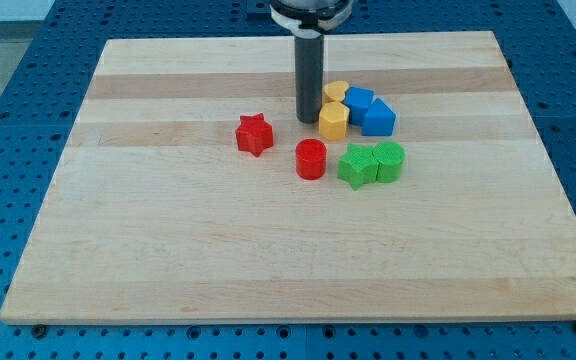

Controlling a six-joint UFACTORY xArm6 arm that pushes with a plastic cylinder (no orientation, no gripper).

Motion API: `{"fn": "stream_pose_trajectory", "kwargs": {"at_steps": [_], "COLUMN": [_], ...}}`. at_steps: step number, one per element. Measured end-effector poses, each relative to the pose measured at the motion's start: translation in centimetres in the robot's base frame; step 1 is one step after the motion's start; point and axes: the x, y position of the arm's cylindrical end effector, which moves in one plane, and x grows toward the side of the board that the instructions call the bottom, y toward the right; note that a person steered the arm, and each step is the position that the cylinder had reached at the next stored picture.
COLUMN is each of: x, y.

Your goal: Slide the red star towards the bottom center

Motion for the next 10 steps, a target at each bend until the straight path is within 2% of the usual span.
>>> {"fn": "stream_pose_trajectory", "kwargs": {"at_steps": [1, 2, 6, 8, 10], "x": [0.0, 0.0, 0.0, 3.0, 7.7], "y": [1.2, -0.1, -10.9, -11.1, -9.9]}}
